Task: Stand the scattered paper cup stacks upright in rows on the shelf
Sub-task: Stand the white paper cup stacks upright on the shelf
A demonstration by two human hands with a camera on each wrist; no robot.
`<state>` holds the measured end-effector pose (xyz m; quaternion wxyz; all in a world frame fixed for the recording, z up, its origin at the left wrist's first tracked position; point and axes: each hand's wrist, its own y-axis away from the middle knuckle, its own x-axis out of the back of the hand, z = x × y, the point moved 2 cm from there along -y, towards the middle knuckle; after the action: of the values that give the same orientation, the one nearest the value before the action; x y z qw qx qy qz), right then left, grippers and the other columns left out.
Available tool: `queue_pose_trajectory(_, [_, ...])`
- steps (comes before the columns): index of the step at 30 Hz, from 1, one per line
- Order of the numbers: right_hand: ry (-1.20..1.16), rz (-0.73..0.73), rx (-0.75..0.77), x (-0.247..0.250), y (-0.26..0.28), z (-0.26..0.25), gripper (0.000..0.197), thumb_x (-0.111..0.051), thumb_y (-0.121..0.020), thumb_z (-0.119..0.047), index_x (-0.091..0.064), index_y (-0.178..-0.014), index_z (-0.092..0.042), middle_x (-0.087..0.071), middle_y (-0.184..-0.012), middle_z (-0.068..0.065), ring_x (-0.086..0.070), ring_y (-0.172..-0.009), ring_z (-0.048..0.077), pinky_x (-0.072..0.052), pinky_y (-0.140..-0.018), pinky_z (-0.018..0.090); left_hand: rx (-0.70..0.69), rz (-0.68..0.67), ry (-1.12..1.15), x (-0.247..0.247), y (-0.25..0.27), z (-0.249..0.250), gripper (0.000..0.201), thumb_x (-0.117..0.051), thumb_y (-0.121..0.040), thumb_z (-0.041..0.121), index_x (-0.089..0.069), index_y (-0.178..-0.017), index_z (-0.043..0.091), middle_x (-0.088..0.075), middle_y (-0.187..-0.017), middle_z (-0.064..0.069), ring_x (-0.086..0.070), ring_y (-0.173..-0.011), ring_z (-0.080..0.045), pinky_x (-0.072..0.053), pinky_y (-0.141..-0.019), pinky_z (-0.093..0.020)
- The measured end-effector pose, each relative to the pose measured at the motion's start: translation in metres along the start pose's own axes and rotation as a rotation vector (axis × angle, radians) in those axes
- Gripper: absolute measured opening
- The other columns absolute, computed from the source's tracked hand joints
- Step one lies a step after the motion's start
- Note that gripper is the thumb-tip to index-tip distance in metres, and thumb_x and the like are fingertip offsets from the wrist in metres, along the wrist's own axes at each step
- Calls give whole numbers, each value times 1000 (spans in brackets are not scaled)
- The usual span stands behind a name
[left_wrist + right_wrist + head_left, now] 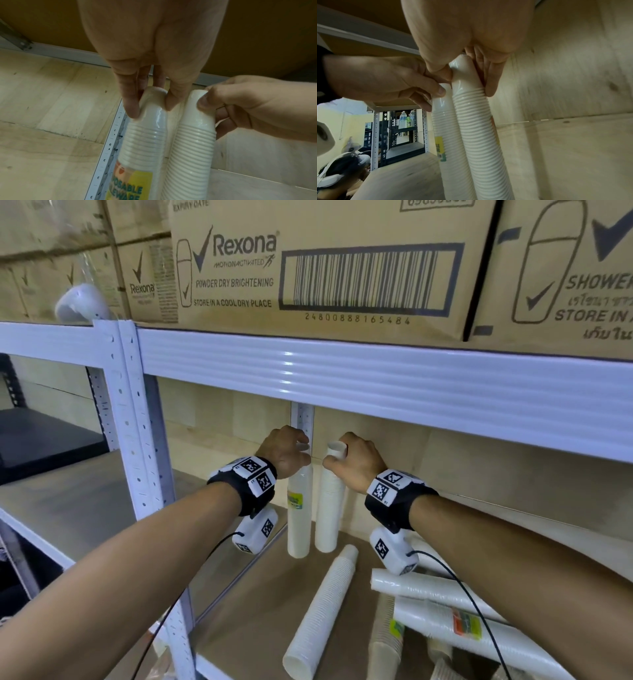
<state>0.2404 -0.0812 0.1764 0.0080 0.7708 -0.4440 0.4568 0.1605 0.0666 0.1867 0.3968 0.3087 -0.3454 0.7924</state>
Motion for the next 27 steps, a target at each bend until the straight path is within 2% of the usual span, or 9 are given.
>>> queue_pose_trajectory(2, [3, -8, -22, -6, -2, 4, 44, -64, -84, -35, -57, -122, -15, -63, -120, -2, -62, -92, 16, -49, -74, 25, 2, -6, 6, -3, -4, -3, 46, -69, -86, 18, -59, -131, 11, -62, -130, -3, -56, -102, -10, -44, -77, -20])
queue_pose_trajectory(6, [-3, -24, -54, -17, -7, 11, 41, -62, -86, -31, -56, -122, -13, -60, -130, -6, -62, -100, 15, -44, -76, 21, 9, -22, 48, -11, -10, -8, 44, -69, -86, 14, -60, -129, 9, -61, -132, -5, -59, -119, -15, -50, -92, -26])
queue_pose_trajectory(10, [6, -36, -87, -26, -10, 15, 41, -63, -86, -32, -56, -121, -12, -62, -126, -3, -62, -97, 17, -43, -74, 21, 29, -33, 78, -21, -16, -15, 44, -71, -86, 14, -59, -128, 8, -63, -130, -6, -61, -117, -15, -49, -89, -23])
queue_pose_trajectory(13, [18, -53, -102, -33, -12, 18, 40, -64, -86, -32, -56, -119, -12, -64, -120, 0, -56, -86, 14, -41, -71, 21, 42, -38, 99, -27, -18, -19, 44, -72, -85, 15, -59, -127, 8, -63, -129, -7, -61, -116, -16, -50, -91, -26])
queue_pose_trajectory(16, [25, -64, -111, -37, -15, 22, 38, -64, -85, -31, -56, -117, -11, -65, -118, 2, -56, -84, 15, -42, -70, 22, 51, -39, 126, -30, -22, -23, 45, -73, -84, 16, -59, -127, 9, -64, -127, -6, -62, -114, -16, -52, -91, -28])
queue_pose_trajectory(21, [33, -119, -119, -35, -22, 20, 41, -61, -88, -30, -52, -125, -14, -62, -125, 2, -61, -100, 21, -41, -73, 23, 58, -87, 140, -31, -28, -27, 50, -73, -82, 20, -56, -129, 19, -62, -129, -2, -58, -118, -17, -53, -96, -35])
queue_pose_trajectory(23, [83, -128, -117, -33, -27, 19, 41, -60, -89, -35, -53, -124, -15, -62, -125, 2, -61, -99, 22, -41, -72, 24, 31, -109, 125, -30, -29, -27, 51, -71, -82, 18, -55, -130, 22, -58, -132, -2, -58, -119, -16, -53, -95, -36])
queue_pose_trajectory(25, [133, -122, -109, -31, -31, 19, 43, -60, -89, -41, -54, -123, -15, -62, -125, 3, -61, -100, 22, -41, -73, 24, -10, -126, 62, -29, -31, -27, 46, -68, -84, 15, -58, -128, 20, -54, -137, -3, -55, -124, -17, -53, -96, -36])
queue_pose_trajectory(27, [169, -122, -93, -30, -33, 20, 47, -61, -89, -42, -54, -127, -15, -60, -129, 4, -60, -109, 24, -41, -77, 24, -31, -147, 34, -30, -32, -28, 44, -66, -86, 13, -59, -129, 17, -53, -140, -4, -54, -127, -18, -52, -96, -34])
